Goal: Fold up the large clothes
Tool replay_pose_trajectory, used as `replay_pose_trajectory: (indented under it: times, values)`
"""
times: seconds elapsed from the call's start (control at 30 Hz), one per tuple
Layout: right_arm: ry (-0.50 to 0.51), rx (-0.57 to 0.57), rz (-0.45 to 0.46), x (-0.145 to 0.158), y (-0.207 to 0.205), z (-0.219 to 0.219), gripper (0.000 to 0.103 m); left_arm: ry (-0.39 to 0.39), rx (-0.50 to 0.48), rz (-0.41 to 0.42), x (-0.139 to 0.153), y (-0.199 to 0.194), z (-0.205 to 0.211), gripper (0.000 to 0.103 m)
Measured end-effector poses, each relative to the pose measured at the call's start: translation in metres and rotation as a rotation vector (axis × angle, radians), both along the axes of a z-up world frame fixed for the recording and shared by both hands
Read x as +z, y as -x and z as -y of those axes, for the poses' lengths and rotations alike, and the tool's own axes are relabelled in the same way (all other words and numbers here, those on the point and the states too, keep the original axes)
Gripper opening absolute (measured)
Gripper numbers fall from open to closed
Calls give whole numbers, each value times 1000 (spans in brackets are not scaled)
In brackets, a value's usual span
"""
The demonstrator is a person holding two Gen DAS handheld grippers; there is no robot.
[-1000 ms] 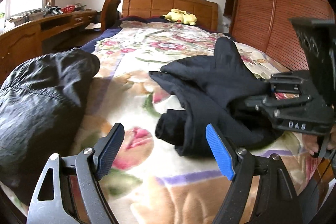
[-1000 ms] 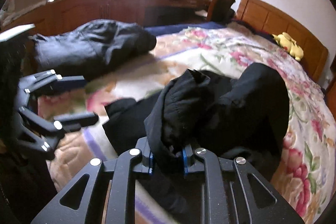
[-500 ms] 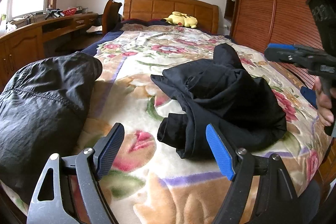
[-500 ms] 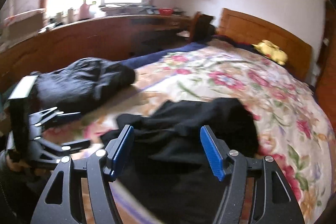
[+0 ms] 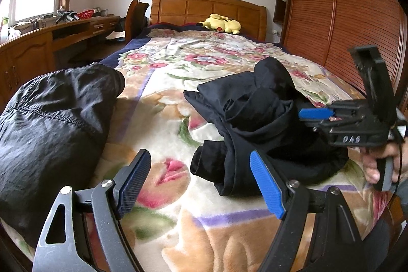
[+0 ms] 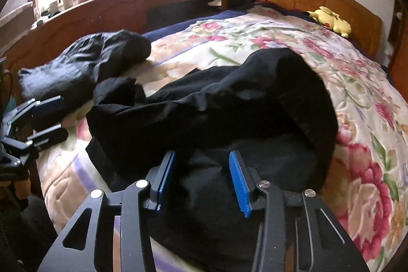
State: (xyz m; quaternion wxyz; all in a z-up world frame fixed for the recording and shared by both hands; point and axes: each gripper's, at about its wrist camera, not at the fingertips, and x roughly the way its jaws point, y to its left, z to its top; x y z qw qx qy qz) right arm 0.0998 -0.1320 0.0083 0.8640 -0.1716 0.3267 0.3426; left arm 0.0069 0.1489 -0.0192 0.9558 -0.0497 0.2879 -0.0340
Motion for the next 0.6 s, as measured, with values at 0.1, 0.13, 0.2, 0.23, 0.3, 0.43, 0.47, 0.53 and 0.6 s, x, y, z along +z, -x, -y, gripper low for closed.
replay_pose_trajectory:
  times: [0.1,0.13,0.2,0.23,0.3,0.43,0.47,0.53,0.6]
  values:
    - [21,26,0,-12,-1,-2,21,0,2,0,0,-1,0,81]
    - [34,39,1,-16,0,-2,15,1,2,0,0,-1,0,81]
    - [31,57,-4,-22,2,0,9,2,1,3,1,-1,1,81]
    - [16,59,-2,-20,4,3,8,3,0,5,1,-1,1,81]
    - [-19,73,-4,-16,10,5,6,4,-1,10,2,-1,1,81]
    - [-42,141,23,-9,29,-2,5,3,3,16,3,-1,1,81]
    - [-38,148,36,-8,32,-4,5,4,5,19,4,0,0,81]
    - [-24,152,41,-8,32,-7,5,8,10,20,4,1,-1,81]
    - [-29,152,18,-10,25,-6,5,10,13,20,4,1,-2,81]
